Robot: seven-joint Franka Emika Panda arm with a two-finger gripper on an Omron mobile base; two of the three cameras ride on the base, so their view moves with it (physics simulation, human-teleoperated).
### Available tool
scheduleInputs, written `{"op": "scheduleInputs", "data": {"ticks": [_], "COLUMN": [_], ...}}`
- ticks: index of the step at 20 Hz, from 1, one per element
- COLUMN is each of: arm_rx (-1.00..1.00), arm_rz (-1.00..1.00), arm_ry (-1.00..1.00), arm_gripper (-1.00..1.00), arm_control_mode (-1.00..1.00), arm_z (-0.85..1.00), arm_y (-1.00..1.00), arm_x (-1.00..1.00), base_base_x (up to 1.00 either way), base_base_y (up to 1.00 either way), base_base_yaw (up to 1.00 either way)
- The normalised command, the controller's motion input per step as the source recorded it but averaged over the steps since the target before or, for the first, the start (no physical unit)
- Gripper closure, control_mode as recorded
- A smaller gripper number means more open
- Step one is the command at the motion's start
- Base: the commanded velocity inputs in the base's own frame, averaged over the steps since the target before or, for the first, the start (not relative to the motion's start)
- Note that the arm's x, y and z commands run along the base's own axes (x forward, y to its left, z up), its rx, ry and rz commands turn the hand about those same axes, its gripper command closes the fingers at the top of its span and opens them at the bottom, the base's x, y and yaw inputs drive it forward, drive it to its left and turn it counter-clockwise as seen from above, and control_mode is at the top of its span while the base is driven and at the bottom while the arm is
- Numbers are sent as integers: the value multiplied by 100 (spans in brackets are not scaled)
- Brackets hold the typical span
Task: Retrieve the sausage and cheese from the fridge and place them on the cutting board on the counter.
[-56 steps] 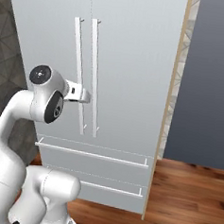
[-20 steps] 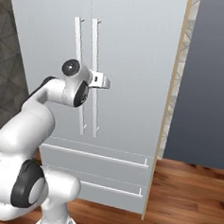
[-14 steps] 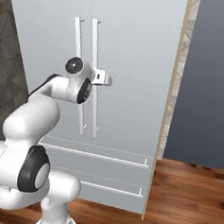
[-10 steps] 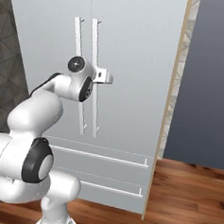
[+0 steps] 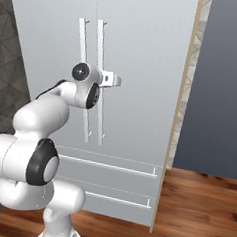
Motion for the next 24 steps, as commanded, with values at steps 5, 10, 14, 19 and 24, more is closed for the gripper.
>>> {"op": "scheduleInputs", "data": {"ticks": [5, 10, 14, 19, 24], "arm_rx": [0, 0, 0, 0, 0], "arm_rz": [0, 0, 0, 0, -5], "arm_ry": [0, 6, 1, 0, 0], "arm_gripper": [-100, 100, 100, 100, 100], "arm_control_mode": [-100, -100, -100, -100, -100], "arm_z": [0, 0, 0, 0, -8], "arm_y": [-1, 0, 0, 0, -2], "arm_x": [61, 59, 6, -2, -67], "base_base_x": [0, 0, 0, 0, 0], "base_base_y": [0, 0, 0, 0, 0], "base_base_yaw": [0, 0, 0, 0, 0]}}
